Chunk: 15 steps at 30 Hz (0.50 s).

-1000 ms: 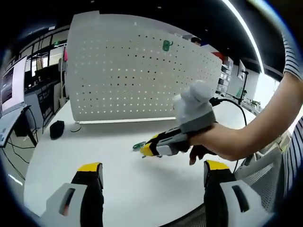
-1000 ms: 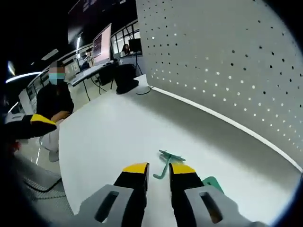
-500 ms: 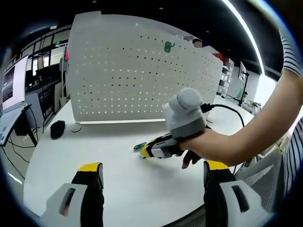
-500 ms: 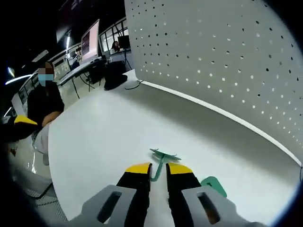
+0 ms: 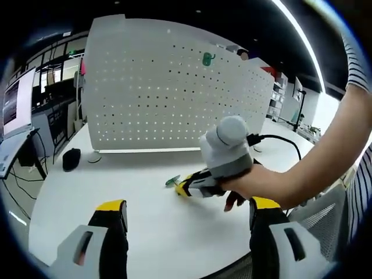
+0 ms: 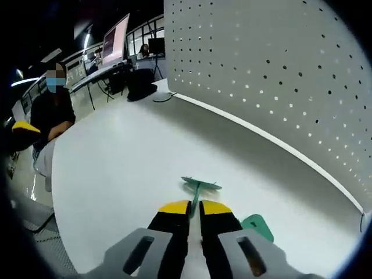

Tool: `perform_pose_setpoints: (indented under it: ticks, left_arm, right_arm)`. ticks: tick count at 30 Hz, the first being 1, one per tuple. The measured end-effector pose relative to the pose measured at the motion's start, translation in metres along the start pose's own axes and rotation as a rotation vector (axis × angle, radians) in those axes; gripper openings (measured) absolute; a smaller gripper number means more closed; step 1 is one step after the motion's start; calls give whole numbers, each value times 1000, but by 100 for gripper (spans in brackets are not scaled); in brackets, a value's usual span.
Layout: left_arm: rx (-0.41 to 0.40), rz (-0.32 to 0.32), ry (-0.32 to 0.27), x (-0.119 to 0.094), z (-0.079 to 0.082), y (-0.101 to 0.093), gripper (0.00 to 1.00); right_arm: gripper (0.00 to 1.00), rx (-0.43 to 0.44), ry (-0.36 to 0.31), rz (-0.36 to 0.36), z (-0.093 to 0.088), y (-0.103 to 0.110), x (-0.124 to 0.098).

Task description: Insert the hook assembly into the mounting plate slot until the hook locks in place.

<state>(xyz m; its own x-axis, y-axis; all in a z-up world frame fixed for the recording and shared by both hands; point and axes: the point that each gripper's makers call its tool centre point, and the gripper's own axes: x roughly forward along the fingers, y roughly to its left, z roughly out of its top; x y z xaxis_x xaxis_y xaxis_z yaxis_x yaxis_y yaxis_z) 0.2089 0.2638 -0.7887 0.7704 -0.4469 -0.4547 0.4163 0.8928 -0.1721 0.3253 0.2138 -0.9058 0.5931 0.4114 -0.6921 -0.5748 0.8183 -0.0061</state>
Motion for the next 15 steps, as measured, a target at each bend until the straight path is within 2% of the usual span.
perform_pose_setpoints:
  ticks: [13,15]
  left_arm:
    - [-7,-4,3,1,-1,0,88]
    - [-7,-2,3,1,0,1,88]
  right_arm:
    - [1,24,10,18,1,-3,0]
    - [1,64,2,31,5,-3,-1]
